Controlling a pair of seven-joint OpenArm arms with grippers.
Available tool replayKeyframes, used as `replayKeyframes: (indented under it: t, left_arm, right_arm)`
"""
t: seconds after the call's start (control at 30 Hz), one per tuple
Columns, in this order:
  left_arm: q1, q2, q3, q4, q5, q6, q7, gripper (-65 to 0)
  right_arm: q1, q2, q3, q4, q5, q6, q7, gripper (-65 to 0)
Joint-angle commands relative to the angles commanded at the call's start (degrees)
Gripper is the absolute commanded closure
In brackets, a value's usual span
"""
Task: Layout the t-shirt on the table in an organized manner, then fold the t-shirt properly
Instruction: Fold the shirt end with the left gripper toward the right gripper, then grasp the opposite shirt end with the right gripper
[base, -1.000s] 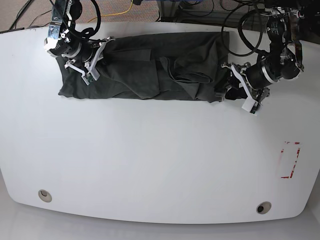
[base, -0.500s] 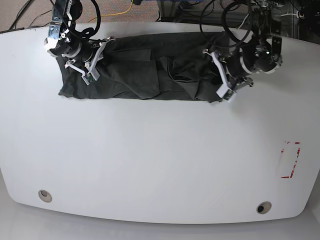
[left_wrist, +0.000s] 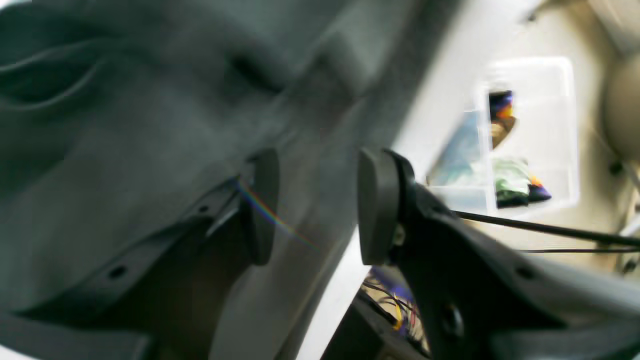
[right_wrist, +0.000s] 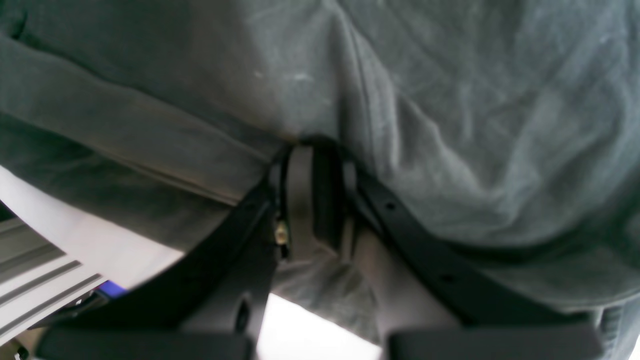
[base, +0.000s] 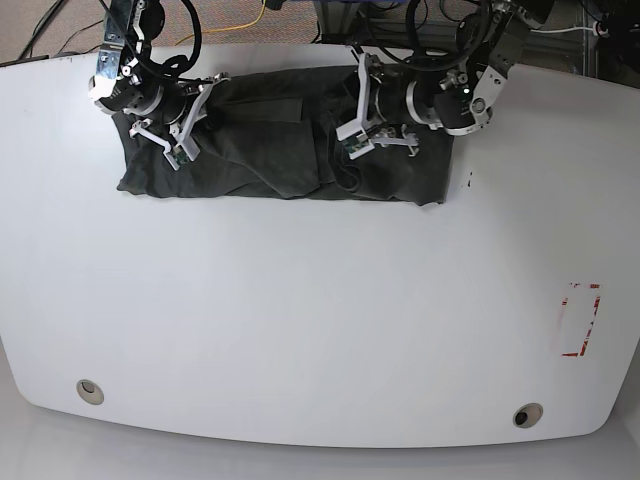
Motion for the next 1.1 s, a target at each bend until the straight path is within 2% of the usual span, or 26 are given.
replayKeyframes:
  t: [0.07, 0.33, 0.53, 0.93, 1.1]
  left_arm:
    - [-0.18, 0.00, -1.23, 0.70, -0.09, 0.00, -0.26, -23.7]
    - [0.09, 0.00, -14.24, 0.88, -2.90, 0.00, -1.76, -23.7]
    - [4.04, 0.00, -19.52, 0.79, 1.93, 0.00, -7.30, -23.7]
    - [13.36, 0.00, -22.86, -1.14, 15.65, 0.00, -16.79, -23.7]
    - [14.77, 0.00, -26.46, -3.78, 17.14, 0.00, -19.69, -23.7]
  right_arm:
    - [0.00, 0.00, 0.00, 0.00, 0.00, 0.00, 0.00, -6.5]
    - [0.09, 0.00, 0.00, 0.00, 0.00, 0.00, 0.00, -6.5]
    - [0.26, 0.00, 0.00, 0.09, 0.00, 0.00, 0.00, -6.5]
    - [2.11, -0.09, 0.00, 0.44, 0.00, 0.00, 0.00, -6.5]
    - [2.55, -0.09, 0.00, 4.57, 0.00, 0.00, 0.00, -7.0]
